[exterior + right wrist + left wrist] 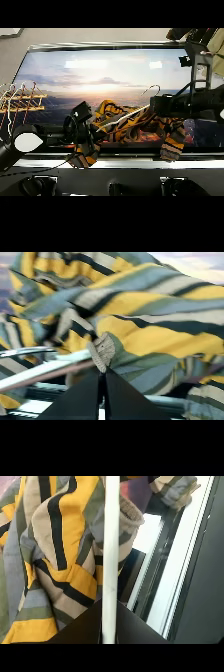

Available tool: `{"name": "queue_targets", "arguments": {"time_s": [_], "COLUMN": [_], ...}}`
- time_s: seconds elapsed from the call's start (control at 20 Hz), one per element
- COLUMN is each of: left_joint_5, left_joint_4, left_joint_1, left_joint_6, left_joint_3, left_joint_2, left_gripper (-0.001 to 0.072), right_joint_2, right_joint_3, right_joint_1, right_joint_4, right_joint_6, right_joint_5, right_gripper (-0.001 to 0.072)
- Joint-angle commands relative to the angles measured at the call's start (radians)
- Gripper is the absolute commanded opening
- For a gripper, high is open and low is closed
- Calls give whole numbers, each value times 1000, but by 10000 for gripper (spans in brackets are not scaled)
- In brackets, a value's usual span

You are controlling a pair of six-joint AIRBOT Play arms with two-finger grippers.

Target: Fold the clothes and pants, and hang the long-sleeved shirts on hangers.

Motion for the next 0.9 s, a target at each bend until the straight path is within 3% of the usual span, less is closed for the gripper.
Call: {"name": "queue_targets", "arguments": {"time_s": [0.0,0.35,0.55,0.65,0.7,0.85], "left_joint_5": [13,73,92,94,94,94], "left_joint_4": [-61,-101,-104,-104,-104,-104], "left_joint_1": [0,-2,-2,-2,-2,-2], "left_joint_6": [30,51,51,52,51,51], "left_joint_3": [0,0,0,0,0,0], "left_joint_2": [-18,-28,-30,-31,-32,-32], "left_gripper": [24,24,24,24,24,24], "right_joint_2": [5,5,23,56,79,143], "right_joint_3": [1,1,1,1,1,6], "right_joint_1": [0,0,0,0,0,-2], "right_joint_4": [21,63,81,72,48,-180], "right_joint_6": [2,-24,-39,-38,-23,88], "right_joint_5": [-44,-72,-40,-64,-83,-92], "right_gripper": [27,42,426,503,503,523]}}
